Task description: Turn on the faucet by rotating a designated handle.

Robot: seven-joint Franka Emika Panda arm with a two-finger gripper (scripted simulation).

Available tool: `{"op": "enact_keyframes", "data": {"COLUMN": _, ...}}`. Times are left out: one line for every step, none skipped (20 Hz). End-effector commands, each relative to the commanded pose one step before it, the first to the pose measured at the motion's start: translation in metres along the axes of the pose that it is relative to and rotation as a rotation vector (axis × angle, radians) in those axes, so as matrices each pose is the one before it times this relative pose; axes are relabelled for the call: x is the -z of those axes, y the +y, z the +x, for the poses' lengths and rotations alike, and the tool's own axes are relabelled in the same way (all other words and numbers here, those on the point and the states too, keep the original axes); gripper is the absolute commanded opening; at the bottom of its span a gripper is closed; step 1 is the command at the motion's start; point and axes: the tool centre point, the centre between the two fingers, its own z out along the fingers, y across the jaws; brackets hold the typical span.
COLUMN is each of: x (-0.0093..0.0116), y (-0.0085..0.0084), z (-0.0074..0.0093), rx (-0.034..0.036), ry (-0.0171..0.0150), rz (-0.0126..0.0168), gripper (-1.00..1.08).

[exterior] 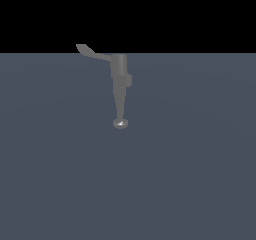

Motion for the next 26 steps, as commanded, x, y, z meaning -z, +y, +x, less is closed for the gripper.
{"op": "enact_keyframes", "data": {"x": -0.0008, "y": -0.00124, "z": 0.00701, "rx": -0.02805, "ry": -0.00111, "rz": -0.00242, "gripper": -1.0}}
{"op": "enact_keyframes", "data": {"x": -0.00037, "y": -0.00073, "z": 0.00341, "rx": -0.01364, "ry": -0.00033, "rz": -0.00113, "gripper": -1.0}}
{"op": "enact_keyframes", "data": {"x": -0.00045, "y": -0.00086, "z": 0.00368, "rx": -0.01472, "ry": -0.00035, "rz": -0.00122, "gripper": -1.0}}
{"op": "enact_keyframes", "data": {"x": -0.00053, "y": -0.001, "z": 0.00395, "rx": -0.01585, "ry": -0.00038, "rz": -0.00132, "gripper": -1.0}}
{"op": "enact_keyframes", "data": {"x": -0.00062, "y": -0.00116, "z": 0.00422, "rx": -0.01693, "ry": -0.00038, "rz": -0.00139, "gripper": -1.0}}
{"op": "enact_keyframes", "data": {"x": -0.00072, "y": -0.00134, "z": 0.00449, "rx": -0.01803, "ry": -0.00037, "rz": -0.00145, "gripper": -1.0}}
{"op": "enact_keyframes", "data": {"x": -0.00083, "y": -0.00153, "z": 0.00475, "rx": -0.01914, "ry": -0.00036, "rz": -0.00151, "gripper": -1.0}}
{"op": "enact_keyframes", "data": {"x": -0.00096, "y": -0.00175, "z": 0.005, "rx": -0.02023, "ry": -0.00035, "rz": -0.00157, "gripper": -1.0}}
{"op": "enact_keyframes", "data": {"x": -0.0011, "y": -0.00199, "z": 0.00525, "rx": -0.02134, "ry": -0.00034, "rz": -0.00162, "gripper": -1.0}}
{"op": "enact_keyframes", "data": {"x": -0.00123, "y": -0.00223, "z": 0.00542, "rx": -0.0222, "ry": -0.00032, "rz": -0.00164, "gripper": -1.0}}
{"op": "enact_keyframes", "data": {"x": -0.00134, "y": -0.0024, "z": 0.0054, "rx": -0.02229, "ry": -0.00029, "rz": -0.0016, "gripper": -1.0}}
{"op": "enact_keyframes", "data": {"x": -0.00143, "y": -0.00256, "z": 0.00534, "rx": -0.02226, "ry": -0.00026, "rz": -0.00155, "gripper": -1.0}}
{"op": "enact_keyframes", "data": {"x": -0.00153, "y": -0.00272, "z": 0.00528, "rx": -0.02222, "ry": -0.00023, "rz": -0.0015, "gripper": -1.0}}
{"op": "enact_keyframes", "data": {"x": -0.00163, "y": -0.00287, "z": 0.0052, "rx": -0.02218, "ry": -0.00021, "rz": -0.00145, "gripper": -1.0}}
{"op": "enact_keyframes", "data": {"x": -0.00173, "y": -0.00302, "z": 0.00512, "rx": -0.02214, "ry": -0.00019, "rz": -0.0014, "gripper": -1.0}}
{"op": "enact_keyframes", "data": {"x": -0.00182, "y": -0.00317, "z": 0.00504, "rx": -0.02211, "ry": -0.00017, "rz": -0.00134, "gripper": -1.0}}
{"op": "enact_keyframes", "data": {"x": -0.00192, "y": -0.00332, "z": 0.00495, "rx": -0.02208, "ry": -0.00016, "rz": -0.00129, "gripper": -1.0}}
{"op": "enact_keyframes", "data": {"x": -0.00202, "y": -0.00346, "z": 0.00486, "rx": -0.02205, "ry": -0.00015, "rz": -0.00124, "gripper": -1.0}}
{"op": "enact_keyframes", "data": {"x": -0.00212, "y": -0.0036, "z": 0.00475, "rx": -0.02202, "ry": -0.00014, "rz": -0.00118, "gripper": -1.0}}
{"op": "enact_keyframes", "data": {"x": -0.00221, "y": -0.00373, "z": 0.00465, "rx": -0.02199, "ry": -0.00013, "rz": -0.00113, "gripper": -1.0}}
{"op": "enact_keyframes", "data": {"x": -0.00231, "y": -0.00386, "z": 0.00454, "rx": -0.02196, "ry": -0.00013, "rz": -0.00107, "gripper": -1.0}}
{"op": "enact_keyframes", "data": {"x": -0.00241, "y": -0.00399, "z": 0.00442, "rx": -0.02193, "ry": -0.00013, "rz": -0.00102, "gripper": -1.0}}
{"op": "enact_keyframes", "data": {"x": -0.00251, "y": -0.00411, "z": 0.0043, "rx": -0.02191, "ry": -0.00014, "rz": -0.00096, "gripper": -1.0}}
{"op": "enact_keyframes", "data": {"x": -0.00261, "y": -0.00423, "z": 0.00417, "rx": -0.02189, "ry": -0.00015, "rz": -0.00091, "gripper": -1.0}}
{"op": "enact_keyframes", "data": {"x": -0.00271, "y": -0.00434, "z": 0.00404, "rx": -0.02187, "ry": -0.00016, "rz": -0.00085, "gripper": -1.0}}
{"op": "enact_keyframes", "data": {"x": -0.0028, "y": -0.00445, "z": 0.00391, "rx": -0.02185, "ry": -0.00017, "rz": -0.0008, "gripper": -1.0}}
